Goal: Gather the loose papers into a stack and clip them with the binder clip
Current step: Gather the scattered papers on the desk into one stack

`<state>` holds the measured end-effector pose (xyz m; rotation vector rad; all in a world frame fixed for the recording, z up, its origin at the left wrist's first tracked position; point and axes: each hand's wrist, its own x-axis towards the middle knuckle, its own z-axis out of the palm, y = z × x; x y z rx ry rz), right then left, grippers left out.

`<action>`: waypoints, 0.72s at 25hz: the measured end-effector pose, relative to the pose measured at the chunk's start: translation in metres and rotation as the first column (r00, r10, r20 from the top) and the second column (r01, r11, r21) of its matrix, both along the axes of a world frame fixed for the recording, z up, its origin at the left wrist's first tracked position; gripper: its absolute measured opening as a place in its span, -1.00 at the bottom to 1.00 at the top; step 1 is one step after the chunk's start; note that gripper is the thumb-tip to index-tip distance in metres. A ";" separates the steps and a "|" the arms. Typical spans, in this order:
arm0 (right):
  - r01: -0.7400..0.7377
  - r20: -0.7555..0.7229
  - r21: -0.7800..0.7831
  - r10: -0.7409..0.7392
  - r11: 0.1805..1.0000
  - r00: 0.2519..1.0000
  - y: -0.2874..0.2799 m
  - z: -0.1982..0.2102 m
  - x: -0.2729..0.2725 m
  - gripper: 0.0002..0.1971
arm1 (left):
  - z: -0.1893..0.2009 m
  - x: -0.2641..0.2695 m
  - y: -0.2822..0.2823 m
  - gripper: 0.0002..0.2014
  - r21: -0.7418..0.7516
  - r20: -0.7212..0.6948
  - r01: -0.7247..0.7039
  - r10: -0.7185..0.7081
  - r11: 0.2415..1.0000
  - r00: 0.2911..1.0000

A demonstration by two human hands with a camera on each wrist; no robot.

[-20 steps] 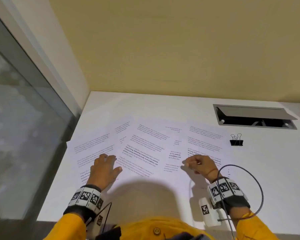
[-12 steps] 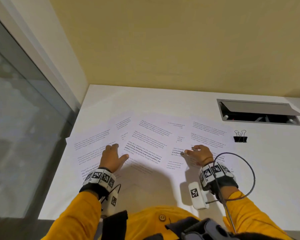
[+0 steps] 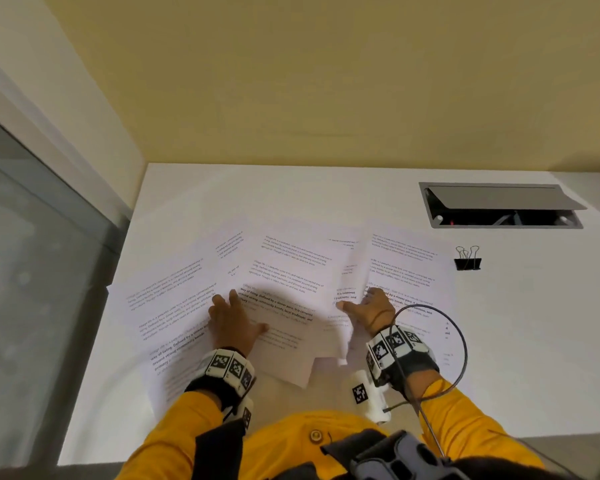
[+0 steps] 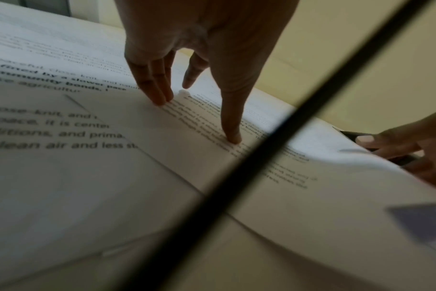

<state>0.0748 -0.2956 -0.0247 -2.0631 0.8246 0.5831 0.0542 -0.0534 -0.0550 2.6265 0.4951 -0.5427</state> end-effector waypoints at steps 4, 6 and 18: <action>0.148 0.076 0.202 -0.166 0.968 0.983 0.007 -0.006 -0.002 -0.57 | -0.001 0.000 0.004 0.02 0.059 0.012 0.053 -0.053 0.997 0.999; 0.197 0.059 0.250 -0.218 0.948 0.974 0.012 -0.003 0.001 -0.65 | -0.001 0.001 0.007 0.04 0.062 0.008 0.063 -0.063 0.996 0.998; 0.075 0.085 0.143 -0.088 0.987 0.993 -0.002 -0.018 -0.012 -0.50 | 0.001 -0.002 -0.003 -0.08 -0.023 0.003 -0.028 0.028 0.999 1.000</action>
